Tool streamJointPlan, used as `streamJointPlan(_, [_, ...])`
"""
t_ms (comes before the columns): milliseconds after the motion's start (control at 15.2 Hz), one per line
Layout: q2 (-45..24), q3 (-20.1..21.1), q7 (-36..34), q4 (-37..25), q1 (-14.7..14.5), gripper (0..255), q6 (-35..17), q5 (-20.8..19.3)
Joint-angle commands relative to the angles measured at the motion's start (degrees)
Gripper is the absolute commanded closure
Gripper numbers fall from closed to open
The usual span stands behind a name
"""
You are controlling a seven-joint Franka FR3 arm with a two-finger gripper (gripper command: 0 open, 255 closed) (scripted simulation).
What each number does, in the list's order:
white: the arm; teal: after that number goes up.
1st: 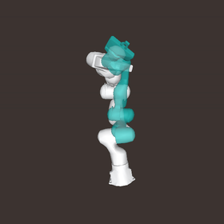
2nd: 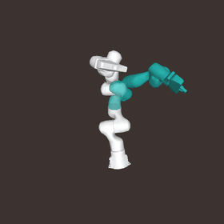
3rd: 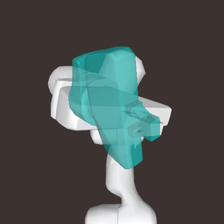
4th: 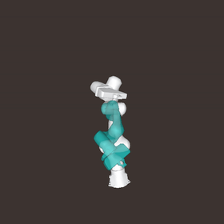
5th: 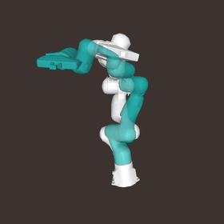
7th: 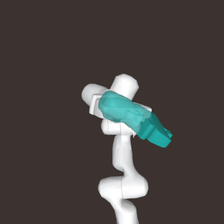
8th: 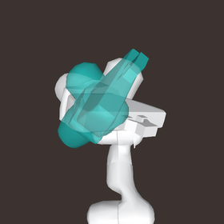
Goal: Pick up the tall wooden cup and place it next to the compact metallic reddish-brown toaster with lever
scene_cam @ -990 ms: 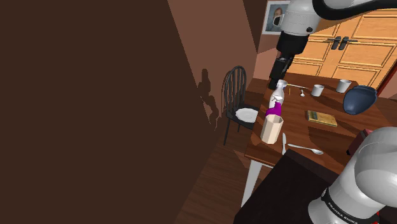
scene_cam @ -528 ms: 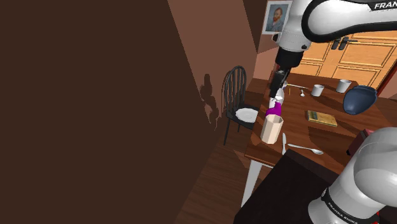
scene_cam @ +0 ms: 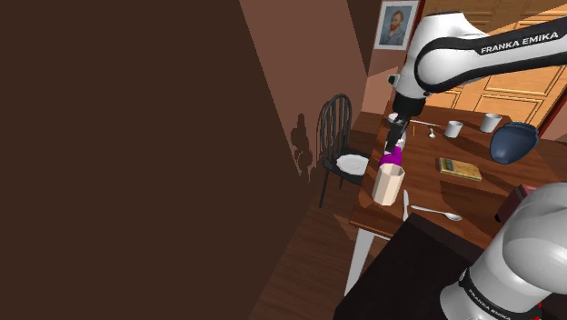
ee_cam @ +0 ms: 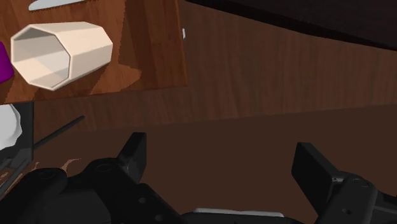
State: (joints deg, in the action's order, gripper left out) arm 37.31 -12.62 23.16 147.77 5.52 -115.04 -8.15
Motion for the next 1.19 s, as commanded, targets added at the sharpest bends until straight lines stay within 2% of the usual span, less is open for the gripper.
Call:
streamJointPlan(0, [-3.2,-2.2,2.28,0.15,0.45,0,-3.23,-0.74])
streamJointPlan(396, [-13.63,-8.73,9.28,0.2,1.18,0,-13.1,-1.44])
streamJointPlan(660, [-22.12,-13.1,15.02,-1.36,0.81,0,-19.39,0.38])
streamJointPlan(858, [-29.22,-16.09,20.41,-3.35,0.24,0,-23.68,3.76])
streamJointPlan(1122, [-39.53,-18.5,29.47,-7.15,0.24,0,-28.25,11.51])
